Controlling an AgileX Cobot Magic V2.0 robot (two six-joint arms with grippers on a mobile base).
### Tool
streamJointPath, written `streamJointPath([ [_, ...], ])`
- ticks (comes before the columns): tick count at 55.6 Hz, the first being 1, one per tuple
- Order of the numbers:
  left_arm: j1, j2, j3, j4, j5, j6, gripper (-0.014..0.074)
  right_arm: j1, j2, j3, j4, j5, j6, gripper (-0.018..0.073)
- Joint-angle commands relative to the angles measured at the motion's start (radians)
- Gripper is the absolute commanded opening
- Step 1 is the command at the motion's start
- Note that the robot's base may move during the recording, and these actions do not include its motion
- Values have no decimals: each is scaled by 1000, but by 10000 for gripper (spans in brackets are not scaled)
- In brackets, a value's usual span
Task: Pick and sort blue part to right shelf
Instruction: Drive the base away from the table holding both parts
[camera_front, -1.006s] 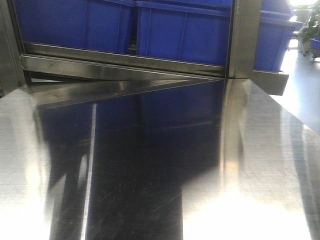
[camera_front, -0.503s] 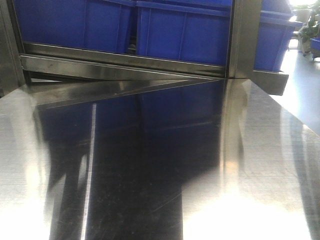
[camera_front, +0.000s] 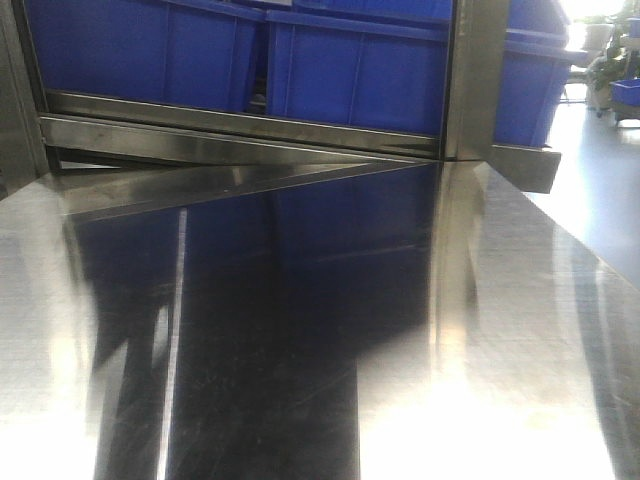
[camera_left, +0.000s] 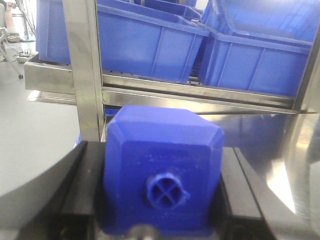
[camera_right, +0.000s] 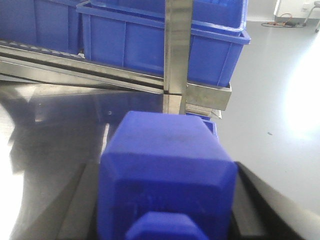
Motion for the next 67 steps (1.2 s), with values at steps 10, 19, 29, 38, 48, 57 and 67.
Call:
streamJointPath([
  [10, -5, 8, -27, -14, -92, -1, 230, -6, 11, -27, -28, -96, -8, 165],
  [19, -5, 8, -27, -14, -92, -1, 230, -6, 11, -27, -28, -96, -8, 165],
  [29, -5, 8, -27, -14, -92, -1, 230, -6, 11, -27, -28, -94, -8, 165],
  [38, -5, 8, -27, -14, -92, -1, 230, -6, 11, -27, -28, -94, -8, 165],
  [48, -5, 8, -27, -14, -92, -1, 230, -6, 11, -27, -28, -90, -8, 165],
  [57, -5, 8, -27, -14, -92, -1, 230, -6, 11, -27, -28, -89, -8, 165],
  [67, -5, 8, -27, -14, -92, -1, 230, -6, 11, -27, -28, -86, -8, 165],
])
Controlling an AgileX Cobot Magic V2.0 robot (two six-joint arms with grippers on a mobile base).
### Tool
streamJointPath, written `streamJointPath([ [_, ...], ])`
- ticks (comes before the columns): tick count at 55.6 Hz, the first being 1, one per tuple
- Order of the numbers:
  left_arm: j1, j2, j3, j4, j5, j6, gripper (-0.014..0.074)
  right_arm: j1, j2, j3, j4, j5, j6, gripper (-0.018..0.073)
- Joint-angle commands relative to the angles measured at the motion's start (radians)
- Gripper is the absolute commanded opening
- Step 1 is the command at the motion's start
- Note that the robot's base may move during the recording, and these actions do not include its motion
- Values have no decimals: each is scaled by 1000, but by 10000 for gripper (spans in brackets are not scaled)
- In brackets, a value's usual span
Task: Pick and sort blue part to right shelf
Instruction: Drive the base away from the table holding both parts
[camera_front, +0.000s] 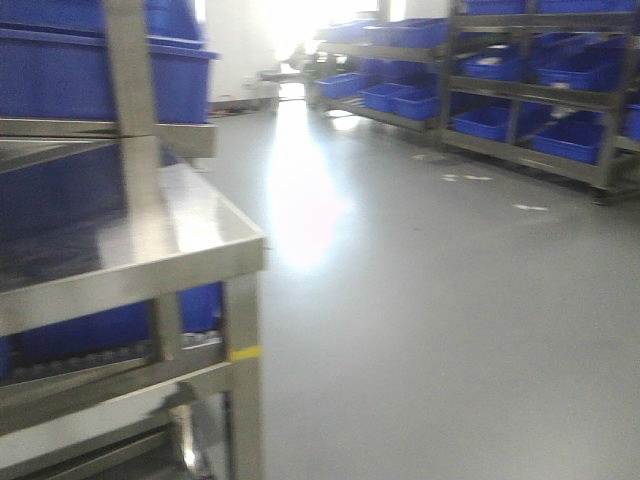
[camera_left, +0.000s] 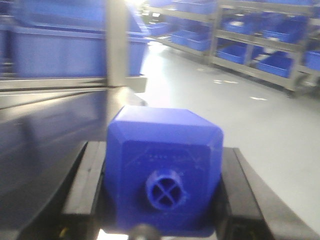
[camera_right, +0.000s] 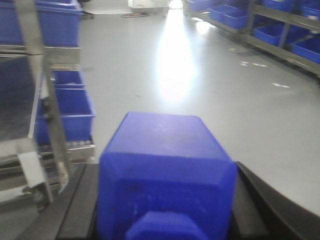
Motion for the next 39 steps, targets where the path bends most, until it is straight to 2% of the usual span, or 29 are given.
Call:
streamJointPath([
  [1, -5, 8, -27, -14, -92, -1, 230, -5, 11, -27, -28, -88, -8, 165],
  [39, -5, 8, -27, -14, -92, -1, 230, -5, 11, -27, -28, -88, -8, 165],
])
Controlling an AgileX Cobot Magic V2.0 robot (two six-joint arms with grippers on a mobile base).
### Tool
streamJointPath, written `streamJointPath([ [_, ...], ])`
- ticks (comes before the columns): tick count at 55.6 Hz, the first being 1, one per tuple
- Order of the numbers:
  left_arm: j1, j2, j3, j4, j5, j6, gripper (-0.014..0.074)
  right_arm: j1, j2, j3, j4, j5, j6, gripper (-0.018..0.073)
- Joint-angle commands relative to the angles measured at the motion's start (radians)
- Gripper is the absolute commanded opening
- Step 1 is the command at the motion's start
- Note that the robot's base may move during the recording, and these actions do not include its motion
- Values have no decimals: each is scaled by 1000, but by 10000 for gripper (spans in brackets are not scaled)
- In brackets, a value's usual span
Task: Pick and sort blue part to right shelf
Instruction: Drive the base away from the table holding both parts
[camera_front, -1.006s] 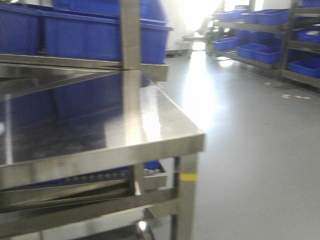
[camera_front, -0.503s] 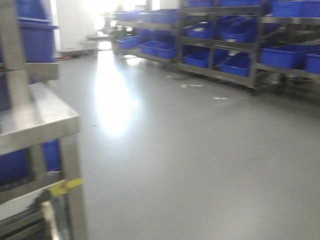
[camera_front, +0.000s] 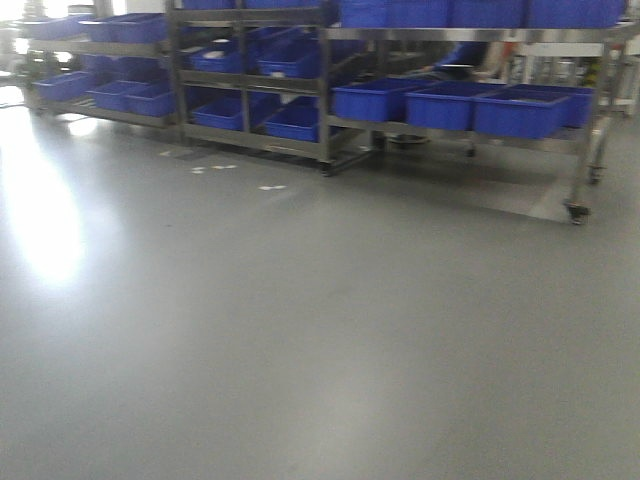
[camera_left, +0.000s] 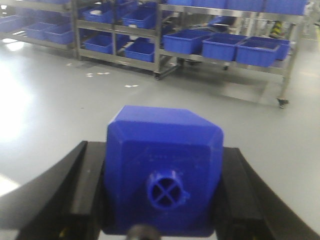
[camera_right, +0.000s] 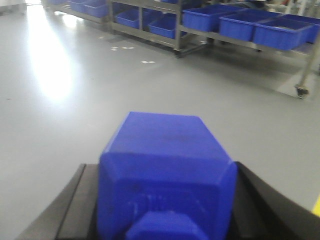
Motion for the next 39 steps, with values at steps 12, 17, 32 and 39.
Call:
streamJointPath([
  [12, -5, 8, -27, -14, -92, -1, 230, -5, 11, -27, -28, -90, -8, 165],
  [17, -5, 8, -27, -14, -92, -1, 230, -5, 11, -27, -28, -90, -8, 165],
  [32, -5, 8, -27, -14, -92, -1, 230, -5, 11, -27, -28, -90, -8, 165],
  [39, -5, 8, -27, -14, -92, -1, 230, -5, 11, -27, -28, -90, -8, 165],
])
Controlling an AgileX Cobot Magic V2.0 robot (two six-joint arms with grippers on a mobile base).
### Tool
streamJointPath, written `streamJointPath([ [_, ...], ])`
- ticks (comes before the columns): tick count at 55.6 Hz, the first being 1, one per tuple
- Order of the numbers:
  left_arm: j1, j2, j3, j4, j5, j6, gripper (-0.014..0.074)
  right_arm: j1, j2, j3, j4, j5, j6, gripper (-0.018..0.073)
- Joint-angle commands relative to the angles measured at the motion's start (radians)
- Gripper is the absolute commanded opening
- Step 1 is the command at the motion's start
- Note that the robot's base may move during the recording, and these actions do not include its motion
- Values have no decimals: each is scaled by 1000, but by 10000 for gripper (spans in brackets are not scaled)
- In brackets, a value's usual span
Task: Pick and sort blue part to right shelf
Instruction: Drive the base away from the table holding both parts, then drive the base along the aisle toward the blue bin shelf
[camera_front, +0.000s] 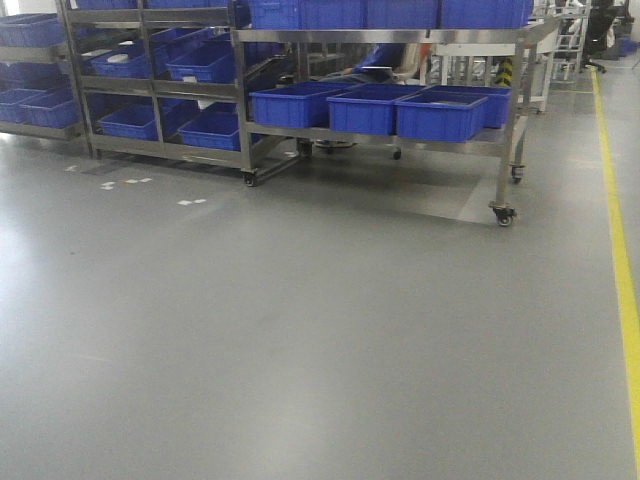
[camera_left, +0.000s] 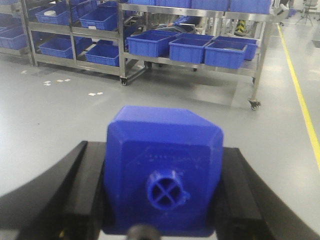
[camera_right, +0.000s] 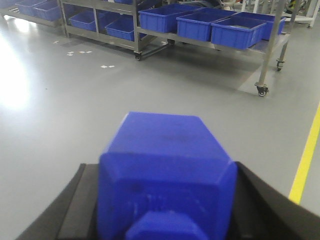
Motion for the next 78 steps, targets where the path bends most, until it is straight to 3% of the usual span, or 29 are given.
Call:
streamJointPath([
  [1, -5, 8, -29, -12, -92, -1, 230, -5, 11, -27, -28, -90, -8, 165],
  [78, -5, 8, -29, -12, -92, -1, 230, -5, 11, -27, -28, -85, -8, 165],
])
